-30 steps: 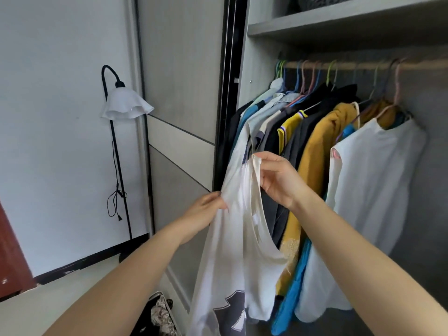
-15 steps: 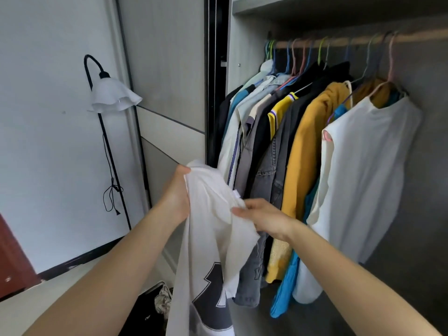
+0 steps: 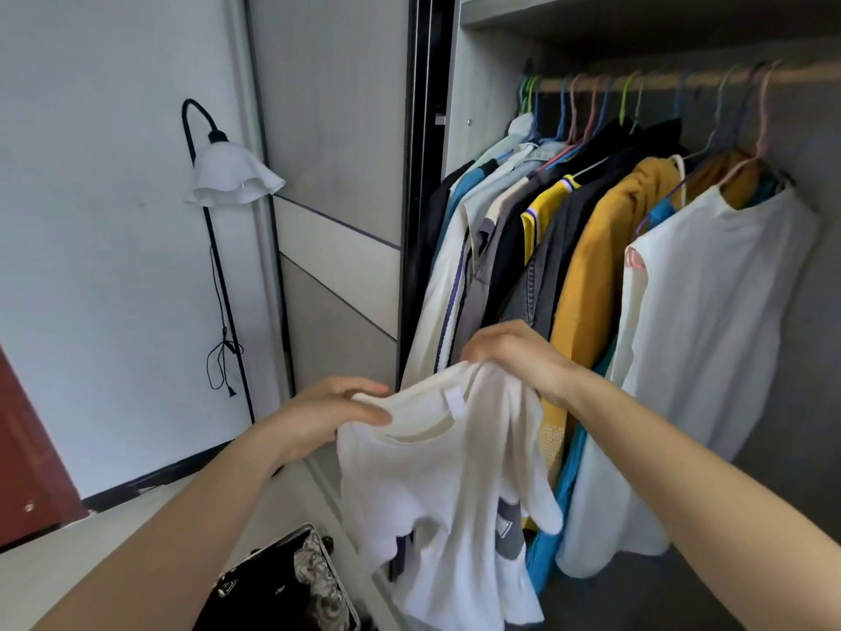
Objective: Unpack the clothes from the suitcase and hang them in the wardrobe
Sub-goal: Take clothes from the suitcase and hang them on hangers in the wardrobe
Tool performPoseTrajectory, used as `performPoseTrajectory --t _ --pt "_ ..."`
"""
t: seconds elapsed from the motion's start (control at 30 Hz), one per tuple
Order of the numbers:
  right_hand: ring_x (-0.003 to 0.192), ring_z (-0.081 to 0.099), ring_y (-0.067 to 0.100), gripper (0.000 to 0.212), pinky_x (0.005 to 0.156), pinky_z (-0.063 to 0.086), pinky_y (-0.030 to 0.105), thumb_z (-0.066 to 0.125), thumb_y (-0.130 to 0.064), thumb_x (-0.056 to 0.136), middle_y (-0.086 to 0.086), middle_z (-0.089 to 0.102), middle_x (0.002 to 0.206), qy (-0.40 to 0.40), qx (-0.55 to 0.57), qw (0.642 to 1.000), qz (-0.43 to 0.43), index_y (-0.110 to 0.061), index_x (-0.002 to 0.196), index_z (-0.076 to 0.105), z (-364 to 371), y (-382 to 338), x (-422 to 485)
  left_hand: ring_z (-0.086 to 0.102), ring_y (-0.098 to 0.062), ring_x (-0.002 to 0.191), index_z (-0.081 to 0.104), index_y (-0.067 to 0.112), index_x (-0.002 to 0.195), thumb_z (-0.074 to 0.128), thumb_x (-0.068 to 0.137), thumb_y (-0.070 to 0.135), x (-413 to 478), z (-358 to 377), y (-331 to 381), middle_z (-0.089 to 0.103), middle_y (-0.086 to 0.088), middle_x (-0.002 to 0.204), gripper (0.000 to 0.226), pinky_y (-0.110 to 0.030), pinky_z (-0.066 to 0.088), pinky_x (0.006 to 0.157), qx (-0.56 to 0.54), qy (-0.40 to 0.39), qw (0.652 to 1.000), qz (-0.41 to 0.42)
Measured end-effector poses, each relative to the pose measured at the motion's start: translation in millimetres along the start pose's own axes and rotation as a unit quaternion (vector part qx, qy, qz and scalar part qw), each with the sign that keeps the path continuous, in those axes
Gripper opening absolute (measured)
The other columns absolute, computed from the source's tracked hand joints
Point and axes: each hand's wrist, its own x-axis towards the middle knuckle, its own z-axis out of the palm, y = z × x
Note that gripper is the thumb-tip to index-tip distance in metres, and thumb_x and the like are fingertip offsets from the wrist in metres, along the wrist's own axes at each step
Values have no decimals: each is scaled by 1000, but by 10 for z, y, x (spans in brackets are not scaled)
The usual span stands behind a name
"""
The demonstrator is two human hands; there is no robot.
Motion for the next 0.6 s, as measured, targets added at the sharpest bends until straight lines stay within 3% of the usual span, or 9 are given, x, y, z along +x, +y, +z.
performPoseTrajectory --t 0.07,0.13,0.17,0.23,0.3,0.37,0.47,0.53,0.6 --pt "73 60 13 26 66 43 23 61 -14 68 6 63 75 -2 -30 1000 2 3 85 70 -85 7 -42 69 -11 82 74 22 95 74 55 23 42 32 5 74 8 87 40 -23 51 75 87 -4 996 11" --pt "68 58 3 16 62 42 15 63 -10 72 -5 64 71 -8 -98 995 6 -5 84 72 -138 66 -94 54 -11 56 67 16 63 64 58 21 94 114 50 57 10 57 8 -19 36 52 168 61 983 30" --pt "67 57 2 11 59 44 16 64 -9 74 -8 63 69 5 -149 989 0 -10 82 71 -169 121 -100 46 -13 52 59 13 53 62 62 19 136 130 65 48 7 50 11 -22 30 48 209 101 972 36" --pt "72 59 10 9 63 52 27 63 -11 79 -6 62 74 51 -311 949 -3 -19 78 65 -240 234 -114 49 -21 58 59 6 57 55 72 18 225 172 116 52 -8 55 20 -29 36 53 290 159 943 38" --pt "77 59 19 12 65 53 33 59 -13 83 -3 60 80 85 -445 891 35 -22 75 58 -374 316 -170 60 -28 71 66 2 72 51 76 16 261 240 243 65 -16 73 21 -31 46 62 288 199 936 41" --pt "77 58 20 16 61 46 27 59 -13 83 -2 58 80 94 -455 881 91 -23 71 56 -577 385 -255 62 -25 67 67 0 76 50 81 7 251 323 428 66 -17 74 19 -27 48 63 187 231 954 50" --pt "65 55 16 14 54 42 20 76 -15 74 0 57 67 28 -289 948 131 -11 68 64 -935 450 -459 61 -22 63 63 6 75 53 89 -5 294 467 687 61 -13 75 21 -26 56 49 -99 183 978 20" --pt "66 55 21 36 61 47 24 84 -31 71 7 58 71 0 -215 966 141 -1 78 66 -1108 399 -630 62 -24 71 60 7 79 54 89 -7 351 553 856 62 -15 83 18 -27 57 46 -245 127 961 -14" --pt "73 58 30 60 71 53 31 81 -52 69 17 60 80 29 -167 975 146 3 82 60 -1274 361 -796 61 -22 76 58 5 80 53 90 -6 427 685 1059 60 -15 85 16 -33 60 61 -340 64 938 -30"
